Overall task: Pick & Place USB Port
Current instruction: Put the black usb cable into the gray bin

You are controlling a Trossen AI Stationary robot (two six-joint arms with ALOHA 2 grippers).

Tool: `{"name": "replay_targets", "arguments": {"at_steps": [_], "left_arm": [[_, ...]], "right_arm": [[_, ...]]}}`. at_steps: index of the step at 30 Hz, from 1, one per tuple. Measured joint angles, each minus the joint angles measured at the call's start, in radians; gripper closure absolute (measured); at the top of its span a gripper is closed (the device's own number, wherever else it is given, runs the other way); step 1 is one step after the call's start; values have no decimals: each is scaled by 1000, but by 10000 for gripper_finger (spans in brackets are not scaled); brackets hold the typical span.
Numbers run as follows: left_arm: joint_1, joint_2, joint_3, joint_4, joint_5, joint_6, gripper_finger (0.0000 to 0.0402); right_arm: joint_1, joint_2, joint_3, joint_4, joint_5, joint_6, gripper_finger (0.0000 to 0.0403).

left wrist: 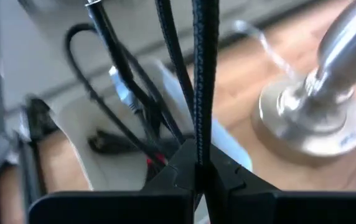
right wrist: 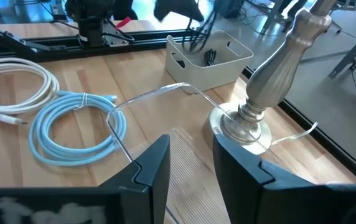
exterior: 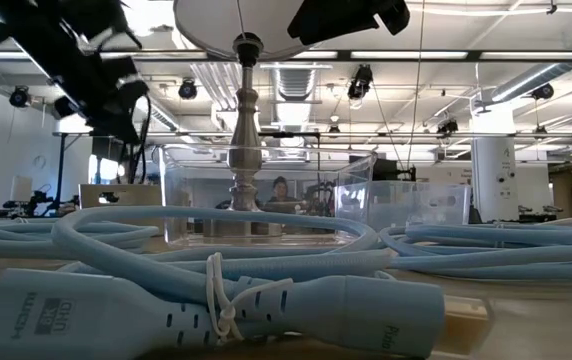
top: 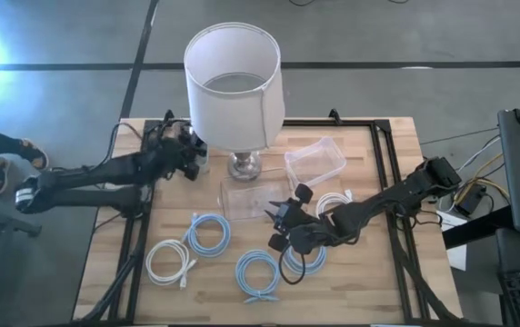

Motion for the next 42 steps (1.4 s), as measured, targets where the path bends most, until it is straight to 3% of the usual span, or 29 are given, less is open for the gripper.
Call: {"name": "replay_targets", "arguments": {"at_steps": [5,11,20,28,35,42], "left_arm": [[206,94,0,21,161,60,388],[345,211,-2,73,237,129,370],[353,359,-3,158,256,230,355],[354,446,35,157,255,302,293],[354,420,133,112,251,307,235],[353,337,208,-22,247,297,215]], "right_arm": [[0,0,0,3,0,-1,280],[0,0,0,0,-1,-4,284],[0,17,-2,-3,-2,-8,277],[0,33,-4,-1,-7,-5,274],[0,33,-4,4,-14,7,272],[0,33,-4,0,-36,4,270]]}}
